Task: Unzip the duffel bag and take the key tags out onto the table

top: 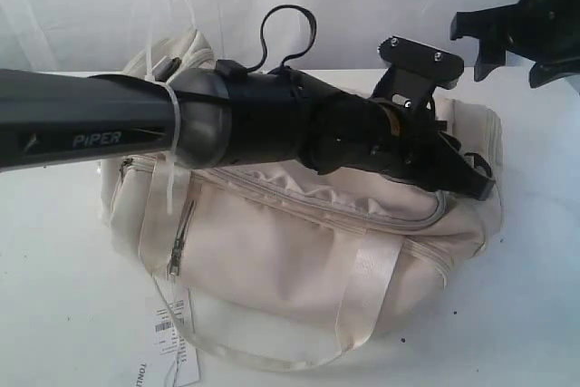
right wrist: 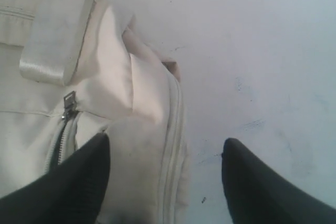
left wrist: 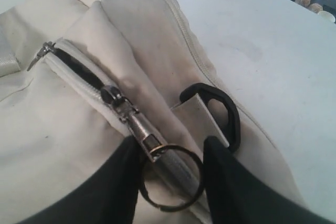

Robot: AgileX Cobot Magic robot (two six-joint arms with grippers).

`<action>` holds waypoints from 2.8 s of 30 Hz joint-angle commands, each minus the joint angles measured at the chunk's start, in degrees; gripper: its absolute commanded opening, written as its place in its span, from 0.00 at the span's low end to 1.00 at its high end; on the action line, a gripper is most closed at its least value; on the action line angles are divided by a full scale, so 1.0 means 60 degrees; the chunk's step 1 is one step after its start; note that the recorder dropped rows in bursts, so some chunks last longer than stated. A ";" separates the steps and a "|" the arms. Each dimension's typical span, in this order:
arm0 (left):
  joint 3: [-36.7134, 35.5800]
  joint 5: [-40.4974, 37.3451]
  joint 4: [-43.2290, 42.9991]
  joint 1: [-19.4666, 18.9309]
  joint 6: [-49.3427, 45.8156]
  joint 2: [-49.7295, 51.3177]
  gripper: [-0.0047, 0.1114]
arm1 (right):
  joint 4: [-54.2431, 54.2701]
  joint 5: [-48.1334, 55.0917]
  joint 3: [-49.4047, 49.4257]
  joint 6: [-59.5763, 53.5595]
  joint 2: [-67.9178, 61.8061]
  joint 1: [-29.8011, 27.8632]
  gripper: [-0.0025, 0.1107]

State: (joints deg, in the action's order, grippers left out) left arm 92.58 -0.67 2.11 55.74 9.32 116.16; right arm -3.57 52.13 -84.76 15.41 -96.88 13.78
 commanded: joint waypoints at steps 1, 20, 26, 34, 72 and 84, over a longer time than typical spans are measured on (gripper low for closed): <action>0.0038 -0.0567 0.0061 0.0065 -0.0065 -0.0393 0.20 | 0.0764 -0.0235 0.0024 -0.0226 0.0069 -0.0035 0.53; 0.0038 -0.1646 0.0061 0.0464 -0.0129 -0.0910 0.20 | 0.3563 -0.0001 0.0024 -0.1939 -0.1234 -0.0035 0.53; 0.0038 -0.1838 0.0061 0.0484 -0.0129 -0.0910 0.20 | 0.3591 0.0004 0.0024 -0.1958 -0.1572 -0.0035 0.27; 0.0038 -0.2363 0.0061 0.0504 -0.0129 -0.0910 0.20 | 0.3591 -0.0180 0.0024 -0.2105 -0.1579 -0.0035 0.02; 0.0020 -0.7934 -0.0603 0.1270 -0.0596 -0.1472 0.20 | 0.3536 -0.0201 0.0024 -0.2140 -0.1579 -0.0035 0.02; 0.0020 -1.0327 -0.4790 0.1270 0.1178 -0.1472 0.20 | 0.3517 -0.0138 0.0024 -0.2366 -0.1579 -0.0035 0.02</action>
State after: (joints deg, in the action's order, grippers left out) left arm 92.92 -58.10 -23.60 63.15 14.77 108.06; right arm 17.67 51.07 -84.76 1.98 -106.37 13.78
